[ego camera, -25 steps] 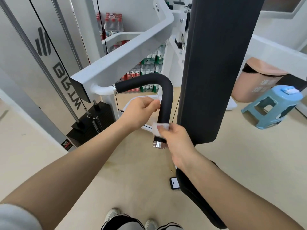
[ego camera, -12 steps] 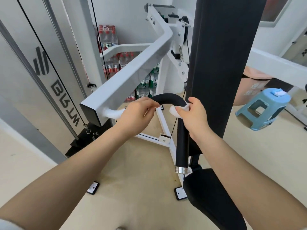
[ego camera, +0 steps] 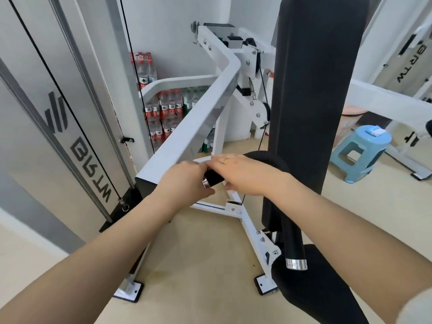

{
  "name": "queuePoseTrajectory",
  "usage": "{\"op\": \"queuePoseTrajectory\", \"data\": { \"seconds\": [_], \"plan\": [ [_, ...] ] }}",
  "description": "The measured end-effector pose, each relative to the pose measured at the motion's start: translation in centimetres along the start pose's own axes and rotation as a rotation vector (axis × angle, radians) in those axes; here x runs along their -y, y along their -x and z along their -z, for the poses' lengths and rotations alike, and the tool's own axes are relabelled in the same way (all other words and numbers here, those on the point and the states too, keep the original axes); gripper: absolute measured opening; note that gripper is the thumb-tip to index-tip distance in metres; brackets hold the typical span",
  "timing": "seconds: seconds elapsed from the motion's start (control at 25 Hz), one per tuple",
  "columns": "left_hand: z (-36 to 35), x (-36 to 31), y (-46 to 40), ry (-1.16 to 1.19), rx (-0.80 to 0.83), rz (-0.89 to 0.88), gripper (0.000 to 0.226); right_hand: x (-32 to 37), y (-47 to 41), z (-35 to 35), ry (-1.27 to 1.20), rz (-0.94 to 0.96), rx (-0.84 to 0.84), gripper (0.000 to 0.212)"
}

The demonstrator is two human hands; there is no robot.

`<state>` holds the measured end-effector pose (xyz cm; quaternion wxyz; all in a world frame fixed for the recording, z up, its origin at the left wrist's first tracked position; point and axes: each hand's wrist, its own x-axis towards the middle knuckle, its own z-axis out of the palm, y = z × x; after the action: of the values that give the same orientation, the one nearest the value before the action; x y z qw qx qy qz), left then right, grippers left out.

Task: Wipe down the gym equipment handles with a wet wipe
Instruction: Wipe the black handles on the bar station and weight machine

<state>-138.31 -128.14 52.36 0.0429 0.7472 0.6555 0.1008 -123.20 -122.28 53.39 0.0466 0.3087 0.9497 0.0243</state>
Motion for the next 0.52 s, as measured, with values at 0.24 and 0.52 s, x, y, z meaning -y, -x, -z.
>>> {"op": "queuePoseTrajectory", "data": {
  "seconds": [0.24, 0.52],
  "plan": [
    [0.3, 0.5, 0.1, 0.004, -0.025, -0.007, 0.028, 2.0, -1.0, -1.5, 0.217, -0.182, -0.167, 0.024],
    [0.8, 0.9, 0.1, -0.004, -0.016, -0.035, 0.034, 0.1, 0.3, -1.0, 0.389, -0.468, -0.142, 0.023]
  ]
}}
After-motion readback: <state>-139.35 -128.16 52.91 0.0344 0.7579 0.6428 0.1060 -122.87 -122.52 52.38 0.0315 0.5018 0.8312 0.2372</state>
